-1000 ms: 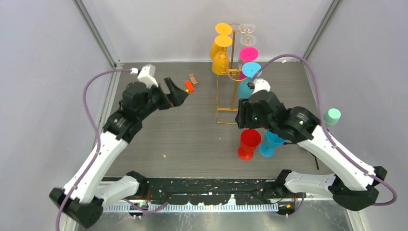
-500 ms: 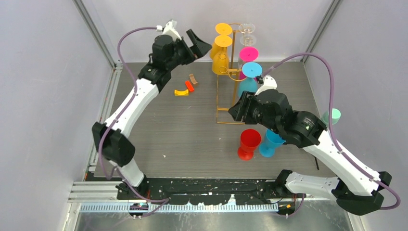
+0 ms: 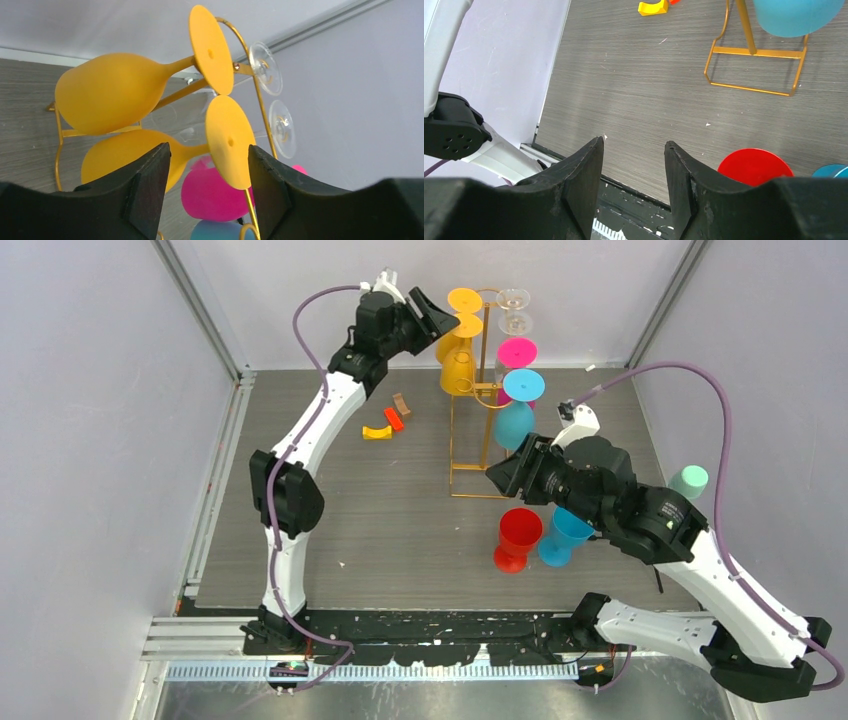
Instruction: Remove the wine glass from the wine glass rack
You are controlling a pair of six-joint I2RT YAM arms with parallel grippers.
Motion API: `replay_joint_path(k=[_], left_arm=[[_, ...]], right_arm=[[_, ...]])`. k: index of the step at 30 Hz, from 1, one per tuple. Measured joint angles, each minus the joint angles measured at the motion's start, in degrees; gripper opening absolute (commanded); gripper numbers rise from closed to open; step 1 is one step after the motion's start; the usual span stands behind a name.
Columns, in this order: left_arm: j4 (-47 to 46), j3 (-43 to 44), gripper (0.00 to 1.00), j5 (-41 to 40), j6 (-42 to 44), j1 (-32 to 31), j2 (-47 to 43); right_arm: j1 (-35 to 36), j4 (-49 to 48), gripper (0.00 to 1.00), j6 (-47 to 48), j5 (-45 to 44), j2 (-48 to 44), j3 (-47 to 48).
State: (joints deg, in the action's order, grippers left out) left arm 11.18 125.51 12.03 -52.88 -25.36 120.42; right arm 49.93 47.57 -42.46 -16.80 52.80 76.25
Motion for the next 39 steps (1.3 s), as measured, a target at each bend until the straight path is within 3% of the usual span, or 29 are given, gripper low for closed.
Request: replay_joint_path(k=[8,27,31,36,39], left_arm=[[0.31,0.07,0.35,0.00,-4.39,0.24,0.55],[0.66,1.18,0.31,1.53,-16.76,1.51,2.62],[-0.02,1.31,0.22,2.32,-18.29,1.51,3.32],[-0.79,1.66,0.02,3.72,-20.17,1.77,3.34],[-1.46,1.66,0.00,4.48,-21.16,1.95,3.34]], right_arm=[[0.00,-0.17,0.51,-0.04,2.03,0.09,-0.31],[0.00,-2.32,0.50,-1.92,4.68,-0.59,-3.76],[0.00,-2.64,0.50,-2.16,5.07,-0.59,-4.46],[0.00,-2.97,0.50,-2.16,5.57,-0.68,-5.31],[0.00,-3.08,0.50,-2.16,5.66,-0.68,-5.70]])
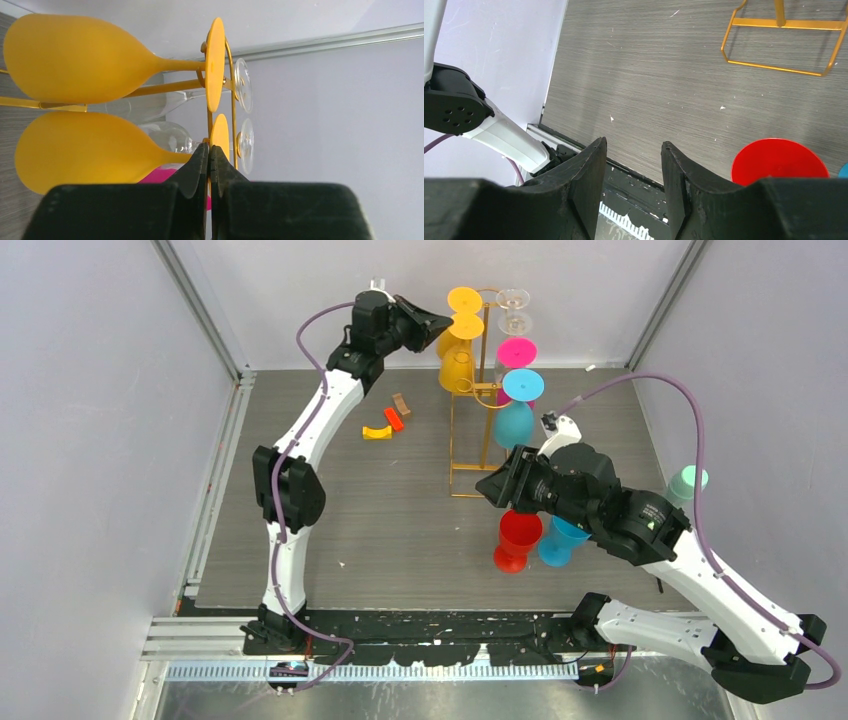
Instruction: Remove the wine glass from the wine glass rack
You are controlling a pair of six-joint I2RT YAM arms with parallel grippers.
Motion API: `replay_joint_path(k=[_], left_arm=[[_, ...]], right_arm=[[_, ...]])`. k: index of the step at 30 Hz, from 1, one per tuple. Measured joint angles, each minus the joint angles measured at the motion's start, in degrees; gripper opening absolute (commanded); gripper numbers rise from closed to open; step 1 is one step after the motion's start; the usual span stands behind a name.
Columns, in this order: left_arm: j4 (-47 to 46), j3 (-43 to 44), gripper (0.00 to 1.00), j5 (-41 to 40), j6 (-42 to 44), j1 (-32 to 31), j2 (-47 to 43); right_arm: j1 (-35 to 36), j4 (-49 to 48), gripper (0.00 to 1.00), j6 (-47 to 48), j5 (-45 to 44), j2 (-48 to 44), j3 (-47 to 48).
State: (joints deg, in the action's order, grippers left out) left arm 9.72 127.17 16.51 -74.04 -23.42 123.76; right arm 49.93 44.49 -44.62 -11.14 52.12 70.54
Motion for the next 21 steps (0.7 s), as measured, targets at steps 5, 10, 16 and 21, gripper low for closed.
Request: replay_joint_path(k=[5,10,16,21], left_arm=[[-0.31,0.00,0.00,0.83,-1.25,0.46,0.00],[-1.81,0.00,0.00,1.62,-2.73,0.98,0.00],[-3.91,-1.66,0.00,1.60,-3.54,1.60,-0.70],[-4.66,-5.31,0.00,1.51,-3.65,2.56,-2.58]], right_arm=[[0.00,-0.28,0.50,0.00,0.15,0.00,-0.63],[0.00,-0.33,0.50,0.00,0.17,0.00,-0.94],[0.00,-0.33,0.50,0.02,0.15,0.00,-0.94],[0.00,-0.33,0.50,0.00,0.15,-0.02,-0.94]])
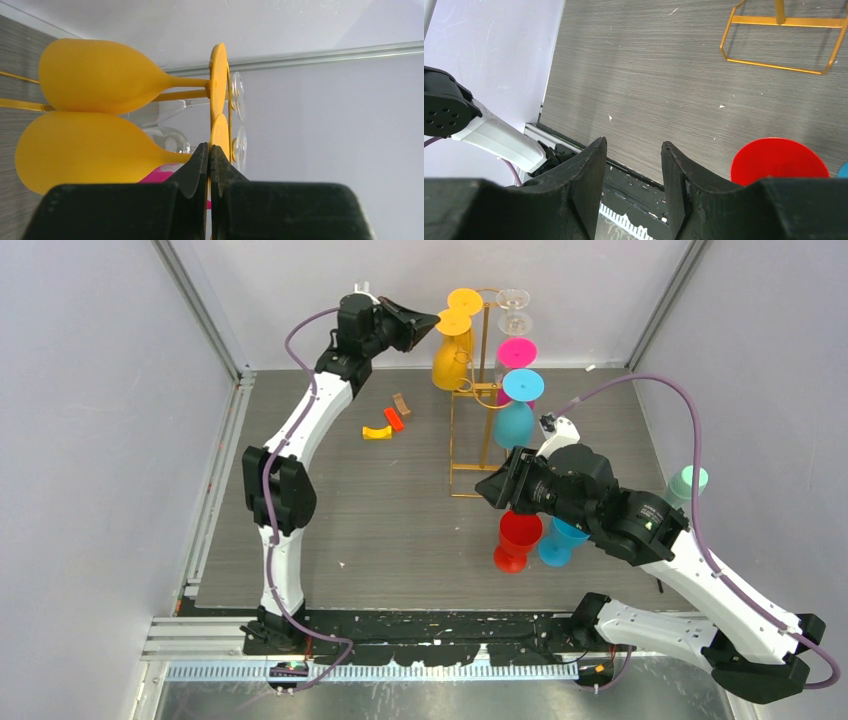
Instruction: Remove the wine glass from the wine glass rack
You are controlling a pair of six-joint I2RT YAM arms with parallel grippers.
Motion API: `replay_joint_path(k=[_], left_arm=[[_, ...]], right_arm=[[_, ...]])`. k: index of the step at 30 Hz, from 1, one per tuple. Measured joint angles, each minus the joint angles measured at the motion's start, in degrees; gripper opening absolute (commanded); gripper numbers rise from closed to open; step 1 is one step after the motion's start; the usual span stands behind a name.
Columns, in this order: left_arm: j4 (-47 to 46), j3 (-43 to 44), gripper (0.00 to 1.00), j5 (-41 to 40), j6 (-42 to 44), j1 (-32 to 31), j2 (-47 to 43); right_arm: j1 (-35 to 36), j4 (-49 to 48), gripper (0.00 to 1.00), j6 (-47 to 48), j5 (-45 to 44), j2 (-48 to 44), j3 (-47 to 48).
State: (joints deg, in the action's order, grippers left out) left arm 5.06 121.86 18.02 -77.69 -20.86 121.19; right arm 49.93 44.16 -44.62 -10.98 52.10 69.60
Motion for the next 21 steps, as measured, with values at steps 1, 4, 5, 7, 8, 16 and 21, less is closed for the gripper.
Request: replay_joint_path(k=[1,4,5,7,8,16,21], left_arm=[[-0.55,-1.03,0.00,0.02,-0.17,0.22,-0.46],[-1.92,-3.21,0.00,0.02,-0.96,1.25,-1.40],[-2.19,-3.50,0.00,0.04,-1.22,1.64,-1.53],[-2.89,-4.20,0.00,0.04,-1.53,2.32,-1.86],[-3.17,-4.70,0.00,0.07,-1.66,2.64,-2.14],[-9.49,-15.87,0.00,1.55,-3.26,5.57,-9.14],[-15.52,-33.59,0.00,3.61,-4.44,8.31,-21.81]], right_arm=[[0.00,0.02,0.50,0.00,0.00,-0.02,0.00],[0.00,0.02,0.50,0.00,-0.02,-0.28,0.00],[0.00,0.02,0.50,0.00,-0.02,-0.46,0.00],[0.00,0.02,0.52,0.00,-0.02,-0.81,0.00],[0.00,0.02,0.53,0.00,-0.04,-0.98,0.00],[0.00,-0.48,0.74,0.13,-0.02,-2.27,-0.74],[0.00,-2.43,0.74,0.50,0.02,-5.07,-2.51]])
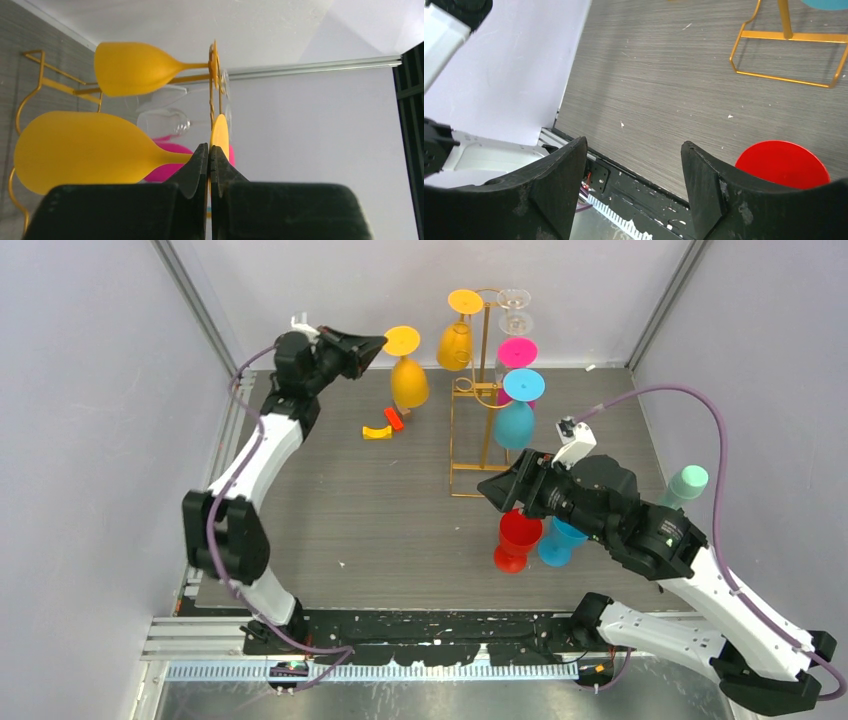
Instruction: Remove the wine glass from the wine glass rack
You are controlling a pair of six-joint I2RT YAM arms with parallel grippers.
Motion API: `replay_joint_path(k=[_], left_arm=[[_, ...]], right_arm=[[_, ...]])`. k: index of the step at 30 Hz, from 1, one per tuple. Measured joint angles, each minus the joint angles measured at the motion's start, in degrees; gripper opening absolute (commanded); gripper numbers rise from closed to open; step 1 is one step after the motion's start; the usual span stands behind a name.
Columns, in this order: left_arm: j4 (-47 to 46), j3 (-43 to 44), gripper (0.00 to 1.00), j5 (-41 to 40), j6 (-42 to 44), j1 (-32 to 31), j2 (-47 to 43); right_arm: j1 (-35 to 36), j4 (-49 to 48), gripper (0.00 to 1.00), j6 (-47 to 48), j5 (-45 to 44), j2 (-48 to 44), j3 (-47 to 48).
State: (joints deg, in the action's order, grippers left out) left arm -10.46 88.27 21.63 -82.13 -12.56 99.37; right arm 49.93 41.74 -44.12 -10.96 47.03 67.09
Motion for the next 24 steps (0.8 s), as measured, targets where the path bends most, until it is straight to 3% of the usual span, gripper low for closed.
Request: replay_joint_path(k=[5,11,15,24], left_arm=[[-2.86,-15.34,0.00,1.86,-0.24,1.62,-16.44],[-6.14,-23.85,0.00,6.45,-3.52,2.14,-31.52],[-10.51,-28.83,0.00,9.66,-9.44,3.32,-36.00],[-11.96,-35.74,0.00,10.95,-23.34,3.48,-44.81]], right_arm=[[0.00,-2.84,0.74,0.20,1.09,-0.92,-1.05],[0.00,-8.04,0.75,-0.09,2.27,-0.33,-4.87],[0.00,-11.69,0.76,-0.28,2.05,0.35,-7.02],[0.00,-29.75,0.78,-5.92,2.82,3.04,-12.33]])
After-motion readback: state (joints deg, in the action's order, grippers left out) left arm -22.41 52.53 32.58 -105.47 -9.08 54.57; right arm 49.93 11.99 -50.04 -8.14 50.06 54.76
